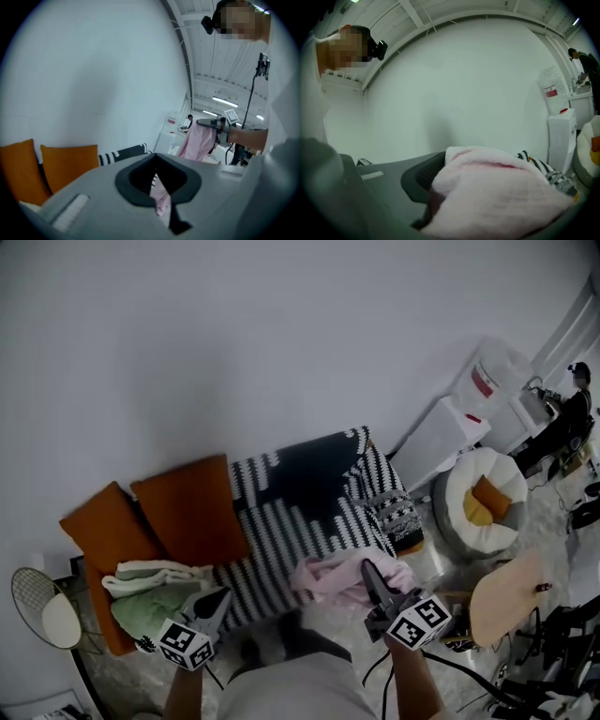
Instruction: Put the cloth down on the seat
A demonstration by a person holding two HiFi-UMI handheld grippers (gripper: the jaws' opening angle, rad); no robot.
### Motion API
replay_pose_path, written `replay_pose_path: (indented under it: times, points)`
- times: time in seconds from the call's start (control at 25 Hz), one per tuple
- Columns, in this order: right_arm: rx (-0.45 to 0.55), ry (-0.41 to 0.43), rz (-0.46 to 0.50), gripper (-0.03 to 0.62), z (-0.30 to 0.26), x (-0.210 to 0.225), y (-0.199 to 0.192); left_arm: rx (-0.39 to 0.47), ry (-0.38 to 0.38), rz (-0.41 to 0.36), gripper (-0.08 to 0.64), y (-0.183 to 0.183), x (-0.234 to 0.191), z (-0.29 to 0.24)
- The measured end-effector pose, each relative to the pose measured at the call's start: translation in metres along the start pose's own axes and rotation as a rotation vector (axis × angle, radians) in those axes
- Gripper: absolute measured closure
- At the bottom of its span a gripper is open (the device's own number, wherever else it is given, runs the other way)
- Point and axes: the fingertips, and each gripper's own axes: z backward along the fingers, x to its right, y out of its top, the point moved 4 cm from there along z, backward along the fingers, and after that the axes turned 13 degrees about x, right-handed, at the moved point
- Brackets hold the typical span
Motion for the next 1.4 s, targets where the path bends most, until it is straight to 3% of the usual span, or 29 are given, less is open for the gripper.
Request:
replay_pose_path:
  times: [0.4,0.84,1.24,1.4]
  points:
    - [-0.123,0.003,-0.052,0.565,-0.054,0.093,-0.049,-0.034,0.061,0.035,0.559,-0.034,-0.019,-0.069]
    - [-0.299,-0.026,-0.092,0.565,-0.102,0.172,-0.136,-0.081,0.1,0.074,0.559,-0.097,-0.051,-0.127]
    - [-0.507,-0.05,-0.046,0.552,-0.137,0.248,-0.242,-0.164,0.054,0.127,0.56,-0.166,-0.067,-0.192]
    - [-0.615,-0.031,-0.012,0.509,-0.147,0.27,-0.283,-0.175,0.028,0.152,0.558,-0.192,-0.066,-0.217]
